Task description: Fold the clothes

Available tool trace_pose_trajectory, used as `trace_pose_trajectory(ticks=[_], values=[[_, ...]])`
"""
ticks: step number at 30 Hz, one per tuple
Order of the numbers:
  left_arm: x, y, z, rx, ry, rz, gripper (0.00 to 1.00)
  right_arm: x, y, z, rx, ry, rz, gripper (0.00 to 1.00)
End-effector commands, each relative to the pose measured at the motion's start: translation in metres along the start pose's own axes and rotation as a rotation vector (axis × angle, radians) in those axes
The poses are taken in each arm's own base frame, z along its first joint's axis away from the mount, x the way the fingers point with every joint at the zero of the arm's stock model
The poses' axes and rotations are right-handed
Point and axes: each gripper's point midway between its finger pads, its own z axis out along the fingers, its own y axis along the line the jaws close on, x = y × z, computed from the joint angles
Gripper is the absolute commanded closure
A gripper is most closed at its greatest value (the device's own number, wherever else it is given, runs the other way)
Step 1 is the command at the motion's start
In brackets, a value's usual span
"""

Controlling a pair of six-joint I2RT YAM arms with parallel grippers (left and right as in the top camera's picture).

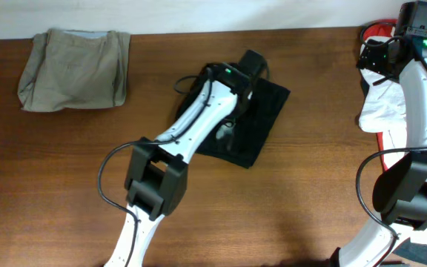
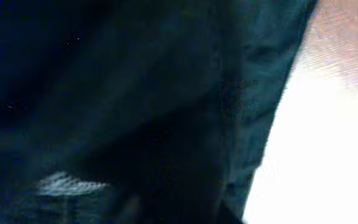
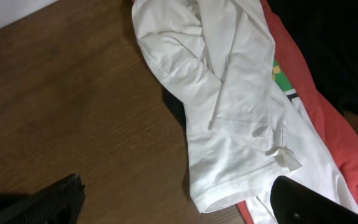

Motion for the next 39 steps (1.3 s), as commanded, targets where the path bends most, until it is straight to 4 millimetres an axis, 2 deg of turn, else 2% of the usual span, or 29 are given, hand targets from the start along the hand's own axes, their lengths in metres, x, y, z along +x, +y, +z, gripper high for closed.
trace_pose_trajectory(ticks=[1,4,7,11,13,14,15,16,17,18,19,21,22,24,26,30,36,39], values=[[0.004,-0.021,0.003,0.034,0.008,0.027,0.01,-0.006,-0.001,-0.007,0.009,-0.024,-0.002,0.01],[0.005,-0.021,0.001,0.034,0.009,0.045,0.01,-0.006,-0.001,-0.007,0.009,-0.024,-0.002,0.01],[-0.002,-0.015,-0.017,0.034,-0.005,0.040,0.01,-0.006,-0.001,-0.007,0.009,-0.024,-0.002,0.01],[-0.026,0.012,-0.066,0.033,-0.061,-0.001,0.01,-0.006,-0.001,-0.007,0.009,-0.024,-0.002,0.01],[-0.035,0.032,-0.077,0.027,-0.082,-0.041,0.01,-0.006,-0.001,-0.007,0.009,-0.024,-0.002,0.01],[-0.038,0.038,-0.078,0.026,-0.087,-0.052,0.05,-0.006,-0.001,-0.007,0.009,-0.024,-0.002,0.01],[-0.040,0.044,-0.075,0.022,-0.087,-0.064,0.16,-0.006,-0.001,-0.007,0.009,-0.024,-0.002,0.01],[-0.040,0.048,-0.071,0.021,-0.082,-0.071,0.32,-0.006,-0.001,-0.007,0.009,-0.024,-0.002,0.01],[-0.036,0.051,-0.065,0.016,-0.065,-0.077,0.57,-0.006,-0.001,-0.007,0.009,-0.024,-0.002,0.01],[-0.030,0.053,-0.059,0.010,-0.040,-0.079,0.71,-0.006,-0.001,-0.007,0.009,-0.024,-0.002,0.01],[-0.020,0.054,-0.049,-0.001,0.002,-0.078,0.78,-0.006,-0.001,-0.007,0.009,-0.024,-0.002,0.01],[-0.002,0.050,-0.029,-0.014,0.065,-0.066,0.81,-0.006,-0.001,-0.007,0.009,-0.024,-0.002,0.01],[0.004,0.049,-0.023,-0.017,0.084,-0.060,0.85,-0.006,-0.001,-0.007,0.009,-0.024,-0.002,0.01],[0.026,0.040,-0.006,-0.008,0.155,-0.044,0.99,-0.006,-0.001,-0.007,0.009,-0.024,-0.002,0.01],[0.040,0.033,0.006,-0.005,0.195,-0.029,0.99,-0.006,-0.001,-0.007,0.009,-0.024,-0.002,0.01],[0.054,0.011,0.026,0.026,0.210,0.013,0.99,-0.006,-0.001,-0.007,0.009,-0.024,-0.002,0.01],[0.069,-0.024,0.027,0.055,0.224,0.072,0.99,-0.006,-0.001,-0.007,0.009,-0.024,-0.002,0.01],[0.075,-0.035,0.029,0.057,0.226,0.099,0.99,-0.006,-0.001,-0.007,0.009,-0.024,-0.002,0.01]])
